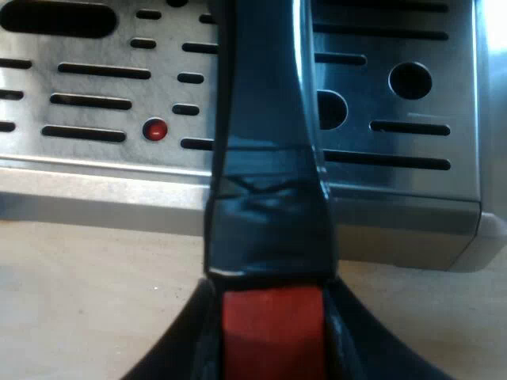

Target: Grind coffee beans and then tamp

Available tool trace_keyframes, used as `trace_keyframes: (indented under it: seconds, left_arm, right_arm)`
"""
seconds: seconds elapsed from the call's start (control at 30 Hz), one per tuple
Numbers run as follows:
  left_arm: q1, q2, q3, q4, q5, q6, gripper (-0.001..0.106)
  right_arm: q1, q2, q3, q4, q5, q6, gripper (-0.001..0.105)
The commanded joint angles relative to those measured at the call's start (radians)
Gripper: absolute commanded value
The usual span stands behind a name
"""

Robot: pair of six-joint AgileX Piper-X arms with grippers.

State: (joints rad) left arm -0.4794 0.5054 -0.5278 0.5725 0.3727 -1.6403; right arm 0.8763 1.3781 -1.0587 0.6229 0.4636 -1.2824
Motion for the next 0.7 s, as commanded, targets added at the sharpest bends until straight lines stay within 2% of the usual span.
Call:
trace_keyframes:
  seconds: [0.03,0.27,0.47,0.63,0.7]
  left_arm:
    - [-0.006,-0.003,-0.004,-0.004,0.007,-0.001,0.062]
    - [-0.006,-0.003,-0.004,-0.004,0.007,-0.001,0.062]
    - [-0.006,-0.003,-0.004,-0.004,0.007,-0.001,0.062]
    - [-0.006,-0.003,-0.004,-0.004,0.007,-0.001,0.062]
    - [-0.006,-0.003,-0.004,-0.004,0.007,-0.001,0.062]
  right_arm:
    - [0.003,-0.015,-0.008,-0.036,-0.02,-0.03,0.0]
    - [0.008,-0.035,-0.008,-0.032,-0.02,-0.03,0.0]
    - [0.051,-0.037,-0.008,-0.005,0.053,-0.022,0.0]
    - [0.066,-0.037,-0.005,-0.006,0.085,0.031,0.0]
    - [0.066,-0.037,-0.002,-0.006,0.088,0.031,0.0]
